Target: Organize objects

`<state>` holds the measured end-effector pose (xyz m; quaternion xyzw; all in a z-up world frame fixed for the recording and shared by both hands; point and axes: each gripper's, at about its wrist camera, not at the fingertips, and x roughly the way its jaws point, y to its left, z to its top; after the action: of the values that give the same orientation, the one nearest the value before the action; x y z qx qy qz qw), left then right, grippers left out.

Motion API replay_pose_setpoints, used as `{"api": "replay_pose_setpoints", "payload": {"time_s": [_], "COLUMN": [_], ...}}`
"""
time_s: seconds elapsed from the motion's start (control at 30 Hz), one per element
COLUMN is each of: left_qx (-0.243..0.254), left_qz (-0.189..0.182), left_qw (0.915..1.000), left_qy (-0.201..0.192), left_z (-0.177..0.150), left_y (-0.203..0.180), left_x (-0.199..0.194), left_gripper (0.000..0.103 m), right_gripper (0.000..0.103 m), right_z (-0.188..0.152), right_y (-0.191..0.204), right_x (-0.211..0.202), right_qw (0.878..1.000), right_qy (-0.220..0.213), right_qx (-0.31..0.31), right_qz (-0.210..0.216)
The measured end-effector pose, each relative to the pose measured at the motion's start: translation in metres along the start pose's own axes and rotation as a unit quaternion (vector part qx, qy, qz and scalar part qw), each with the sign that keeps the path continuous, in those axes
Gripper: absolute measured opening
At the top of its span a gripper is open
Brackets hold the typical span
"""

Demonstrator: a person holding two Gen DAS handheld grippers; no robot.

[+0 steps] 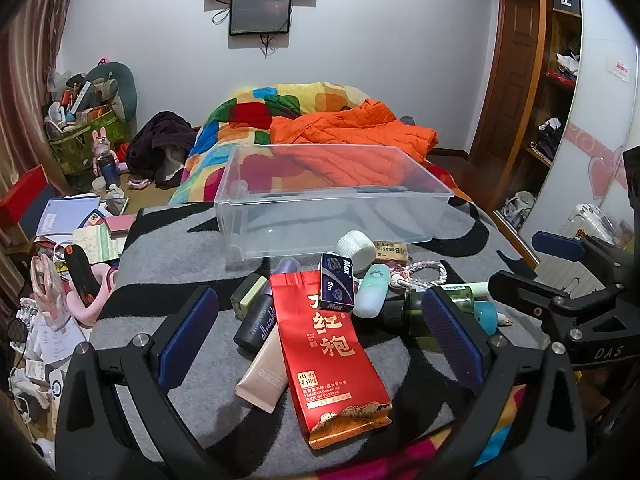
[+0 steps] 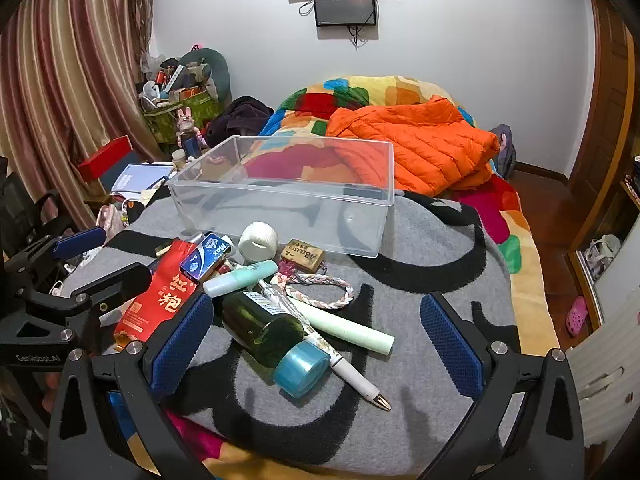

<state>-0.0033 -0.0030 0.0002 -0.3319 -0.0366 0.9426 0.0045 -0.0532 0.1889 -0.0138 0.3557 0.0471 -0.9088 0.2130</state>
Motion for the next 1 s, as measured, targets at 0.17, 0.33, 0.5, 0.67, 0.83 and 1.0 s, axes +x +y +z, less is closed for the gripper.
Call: {"api": "replay_pose_setpoints", "payload": {"time_s": [0.17,0.33,0.5,0.67,0.83,1.0], "left_qx": [0.0,0.0,0.0,0.001,-0.001,-0.002], "left_qz": [0.0,-0.001,-0.002,-0.001,-0.003,-0.006], "left_qw": [1.0,1.0,1.0,1.0,1.0,1.0], "left_qy": [0.0,0.001,0.002,0.0,0.0,0.0], "left_z": [0.0001,0.0003,-0.0001,-0.0005,-0.0002,0.0002], "left_y": [-0.0001,-0.0006,-0.0013,-0.0018,-0.0019,-0.0022], "left_x": [-0.0005,-0.0001,-0.0001,-0.001,-0.002,-0.0037], "left_gripper": [0.103,0.103,0.103,0.103,0.103,0.103], "right_gripper": [0.103,0.103,0.103,0.103,0.103,0.103], "right_z": [0.0003,-0.0001,-0.0002,-0.0001,-0.001,-0.0013], "right_y": [-0.0004,0.0002,0.0002,0.0001,0.0005,0.0008], "right_x": [0.0007,0.0005,0.0009,0.0011,0.0002,0.0002], "right_qw": [1.0,1.0,1.0,1.0,1.0,1.0], "right_qy": [0.001,0.0,0.001,0.001,0.0,0.001], "right_qx": [0.001,0.001,0.001,0.002,0.002,0.002], "right_qz": [0.0,0.001,0.001,0.001,0.002,0.002]}}
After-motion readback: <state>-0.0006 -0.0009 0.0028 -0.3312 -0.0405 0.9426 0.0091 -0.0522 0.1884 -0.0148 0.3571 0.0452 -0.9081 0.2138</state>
